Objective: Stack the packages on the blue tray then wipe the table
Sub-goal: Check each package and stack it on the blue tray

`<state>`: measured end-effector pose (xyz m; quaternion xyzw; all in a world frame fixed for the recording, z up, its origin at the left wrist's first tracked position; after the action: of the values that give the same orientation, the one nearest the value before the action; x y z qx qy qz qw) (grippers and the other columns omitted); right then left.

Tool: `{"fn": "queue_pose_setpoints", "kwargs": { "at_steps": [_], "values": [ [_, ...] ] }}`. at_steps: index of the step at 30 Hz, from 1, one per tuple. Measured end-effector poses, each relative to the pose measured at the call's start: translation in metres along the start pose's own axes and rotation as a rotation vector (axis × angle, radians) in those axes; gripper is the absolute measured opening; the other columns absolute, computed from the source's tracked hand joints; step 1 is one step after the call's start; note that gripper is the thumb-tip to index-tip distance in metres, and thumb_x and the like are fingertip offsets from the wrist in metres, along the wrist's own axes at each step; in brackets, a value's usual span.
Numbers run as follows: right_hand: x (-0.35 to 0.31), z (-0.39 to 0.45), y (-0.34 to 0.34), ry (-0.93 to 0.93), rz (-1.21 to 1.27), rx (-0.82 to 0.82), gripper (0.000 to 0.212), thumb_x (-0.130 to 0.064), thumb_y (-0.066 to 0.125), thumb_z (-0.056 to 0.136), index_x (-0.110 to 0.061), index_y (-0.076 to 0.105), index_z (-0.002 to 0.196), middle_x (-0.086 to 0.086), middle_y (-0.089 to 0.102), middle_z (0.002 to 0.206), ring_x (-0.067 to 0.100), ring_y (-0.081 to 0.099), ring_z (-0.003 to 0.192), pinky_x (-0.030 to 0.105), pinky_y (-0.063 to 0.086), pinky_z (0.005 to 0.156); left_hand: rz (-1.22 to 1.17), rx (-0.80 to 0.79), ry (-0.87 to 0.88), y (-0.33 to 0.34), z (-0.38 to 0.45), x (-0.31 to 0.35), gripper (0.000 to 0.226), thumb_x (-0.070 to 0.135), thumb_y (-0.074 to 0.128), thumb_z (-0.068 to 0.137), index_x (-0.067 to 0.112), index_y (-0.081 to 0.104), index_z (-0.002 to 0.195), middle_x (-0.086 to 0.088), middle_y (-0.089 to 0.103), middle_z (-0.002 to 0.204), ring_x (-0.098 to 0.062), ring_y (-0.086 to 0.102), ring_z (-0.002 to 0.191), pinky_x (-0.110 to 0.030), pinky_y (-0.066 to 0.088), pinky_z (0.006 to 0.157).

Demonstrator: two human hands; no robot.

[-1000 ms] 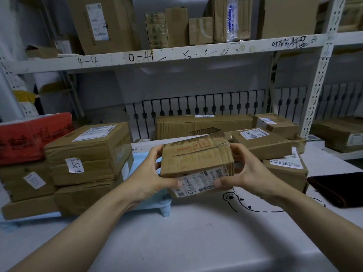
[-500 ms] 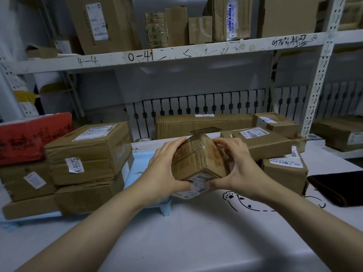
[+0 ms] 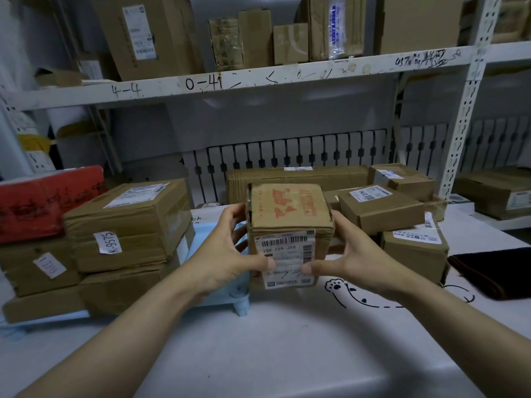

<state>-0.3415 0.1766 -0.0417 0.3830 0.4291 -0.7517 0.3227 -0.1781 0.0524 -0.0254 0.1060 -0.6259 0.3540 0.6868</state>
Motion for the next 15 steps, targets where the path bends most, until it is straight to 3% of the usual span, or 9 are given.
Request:
{"fn": "queue_pose_setpoints", "kwargs": {
  "at_steps": [7, 12, 15],
  "values": [
    [-0.003, 0.000, -0.002, 0.022, 0.088, 0.005, 0.081, -0.018, 0.092, 0.065, -0.037, 0.051, 0.134, -0.010, 0.065, 0.123, 0.012, 0.063, 0.109, 0.039, 0.059, 0.087, -0.067, 0.035, -0.063, -0.002, 0.000, -0.006, 0.091, -0.007, 0.085, 0.063, 0.030, 0.043, 0.136, 0.006, 0.064, 0.127, -0.013, 0.060, 0.119, -0.032, 0.055, 0.095],
    [-0.002, -0.001, -0.007, 0.073, 0.108, 0.063, 0.088, -0.032, 0.089, 0.063, -0.034, 0.046, 0.141, -0.011, 0.066, 0.121, 0.008, 0.066, 0.100, 0.026, 0.057, 0.081, -0.193, 0.055, -0.124, -0.002, 0.001, -0.015, 0.091, 0.014, 0.091, 0.045, 0.019, 0.054, 0.128, 0.001, 0.070, 0.120, -0.021, 0.066, 0.113, -0.044, 0.052, 0.098],
    [-0.002, 0.000, -0.008, 0.106, 0.118, 0.085, 0.092, -0.039, 0.088, 0.063, -0.032, 0.045, 0.143, -0.014, 0.064, 0.118, 0.005, 0.066, 0.097, 0.030, 0.056, 0.087, -0.262, 0.040, -0.159, -0.001, -0.002, -0.017, 0.079, 0.016, 0.087, 0.048, 0.016, 0.059, 0.122, -0.002, 0.073, 0.117, -0.022, 0.068, 0.111, -0.038, 0.055, 0.089]
  ]
}}
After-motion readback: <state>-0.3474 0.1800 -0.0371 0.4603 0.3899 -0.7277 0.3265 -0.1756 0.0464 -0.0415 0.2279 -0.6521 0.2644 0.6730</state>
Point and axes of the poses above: each hand's wrist, its own z-axis towards the middle knuckle, its own y-axis out of the palm, x = y × z, the point moved 7 cm from there along z, towards the middle knuckle
